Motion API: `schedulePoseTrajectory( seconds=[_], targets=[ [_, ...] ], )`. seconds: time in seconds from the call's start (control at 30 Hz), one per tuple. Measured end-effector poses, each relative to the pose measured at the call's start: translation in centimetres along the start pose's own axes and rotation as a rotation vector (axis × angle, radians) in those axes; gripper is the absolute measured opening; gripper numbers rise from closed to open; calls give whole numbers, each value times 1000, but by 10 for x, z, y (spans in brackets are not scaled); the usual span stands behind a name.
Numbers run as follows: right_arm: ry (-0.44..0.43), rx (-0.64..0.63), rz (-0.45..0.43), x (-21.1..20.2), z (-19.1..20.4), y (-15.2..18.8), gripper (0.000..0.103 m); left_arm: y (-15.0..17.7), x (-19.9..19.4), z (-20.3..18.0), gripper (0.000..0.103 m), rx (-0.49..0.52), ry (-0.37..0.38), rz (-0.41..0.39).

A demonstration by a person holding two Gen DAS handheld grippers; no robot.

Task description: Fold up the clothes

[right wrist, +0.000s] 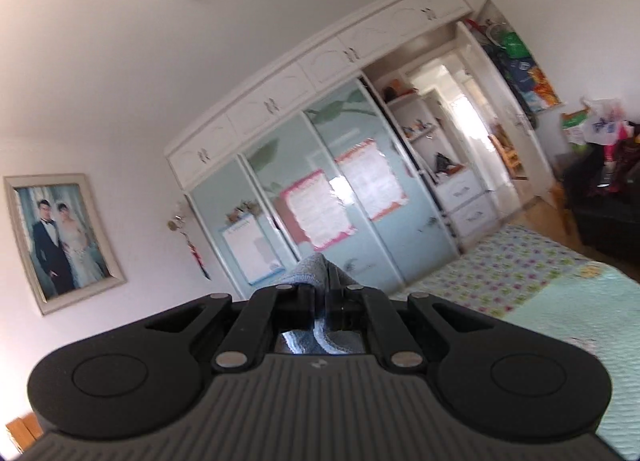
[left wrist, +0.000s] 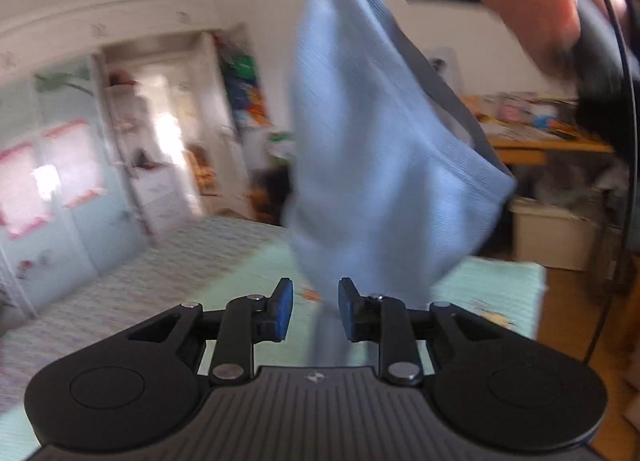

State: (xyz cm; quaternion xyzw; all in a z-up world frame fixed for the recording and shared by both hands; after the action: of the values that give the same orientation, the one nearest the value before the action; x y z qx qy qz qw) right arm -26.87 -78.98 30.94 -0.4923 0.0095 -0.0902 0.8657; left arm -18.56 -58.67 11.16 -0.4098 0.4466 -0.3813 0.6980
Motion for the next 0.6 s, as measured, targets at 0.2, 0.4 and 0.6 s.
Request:
schedulePoseTrajectory(
  seconds=[0.2,0.4,0.6],
  targets=[
    [49,64,56,-26,-17,28,5,32,-15,-106,35,207,-2,-190],
    [48,125,62,-43,-18,50,5,84,-32,-154,48,466,-110,-347],
    [37,185,50,-53,-18,67,5,58,-12,-159,56,442,-238,-362]
  ],
)
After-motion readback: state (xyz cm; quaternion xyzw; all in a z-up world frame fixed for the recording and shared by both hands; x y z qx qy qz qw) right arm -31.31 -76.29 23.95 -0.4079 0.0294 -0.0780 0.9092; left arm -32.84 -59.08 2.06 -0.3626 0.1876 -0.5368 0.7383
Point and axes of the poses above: each gripper's, at about its wrist camera, not at the fingertips, and x roughly the way its jaws point, z to its left, y to its underside, the point moved 9 cm from there along x, roughly the way its jaws point, and after that the axes turned 6 degrees about -y, right-handed, at the moved point
